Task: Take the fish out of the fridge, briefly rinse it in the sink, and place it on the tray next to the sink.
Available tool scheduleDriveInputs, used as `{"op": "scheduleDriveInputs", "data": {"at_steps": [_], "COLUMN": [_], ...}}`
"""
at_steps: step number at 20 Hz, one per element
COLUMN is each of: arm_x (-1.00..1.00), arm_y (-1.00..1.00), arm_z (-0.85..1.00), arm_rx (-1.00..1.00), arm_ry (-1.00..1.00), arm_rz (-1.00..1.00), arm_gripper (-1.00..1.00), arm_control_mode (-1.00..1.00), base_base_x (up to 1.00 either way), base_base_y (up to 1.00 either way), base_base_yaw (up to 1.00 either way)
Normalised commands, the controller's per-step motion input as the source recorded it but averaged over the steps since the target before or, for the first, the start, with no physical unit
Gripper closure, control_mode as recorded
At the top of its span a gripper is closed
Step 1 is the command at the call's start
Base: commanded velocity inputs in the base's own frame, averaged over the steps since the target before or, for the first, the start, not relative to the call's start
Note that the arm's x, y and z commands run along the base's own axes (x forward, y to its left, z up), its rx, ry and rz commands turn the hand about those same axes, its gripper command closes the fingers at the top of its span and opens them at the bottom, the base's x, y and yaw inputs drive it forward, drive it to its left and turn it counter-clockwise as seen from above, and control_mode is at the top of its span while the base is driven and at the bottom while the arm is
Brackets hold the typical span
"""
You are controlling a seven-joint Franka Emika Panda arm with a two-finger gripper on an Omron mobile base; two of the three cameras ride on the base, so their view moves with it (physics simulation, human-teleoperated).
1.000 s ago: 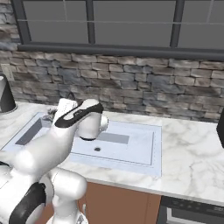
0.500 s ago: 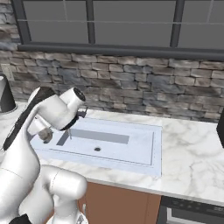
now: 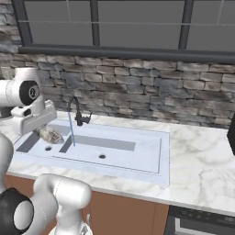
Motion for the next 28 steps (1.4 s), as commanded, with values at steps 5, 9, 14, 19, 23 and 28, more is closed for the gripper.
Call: {"op": "scheduleDriveInputs", "data": {"at_steps": [5, 9, 14, 19, 23, 28], "arm_x": [0.07, -0.12, -0.80, 0.00, 0.00, 0.00], "arm_y": [-0.08, 0.00, -0.20, 0.00, 0.00, 0.00], "arm_z": [0.18, -0.04, -0.43, 0.00, 0.00, 0.00], "arm_rx": [-0.54, -0.01, -0.01, 0.00, 0.00, 0.00], "arm_ry": [0.01, 0.00, -0.02, 0.00, 0.00, 0.00], "arm_rz": [-0.01, 0.00, 0.00, 0.00, 0.00, 0.00], "arm_gripper": [1.00, 1.00, 1.00, 1.00, 1.00, 1.00], "arm_control_mode": [-1.00, -1.00, 1.00, 1.00, 1.00, 1.00], "base_base_x": [0.00, 0.00, -0.20, -1.00, -0.90, -0.32], "base_base_y": [0.00, 0.00, -0.18, -1.00, -1.00, -1.00], "base_base_yaw": [0.00, 0.00, 0.00, 0.00, 0.00, 0.02]}}
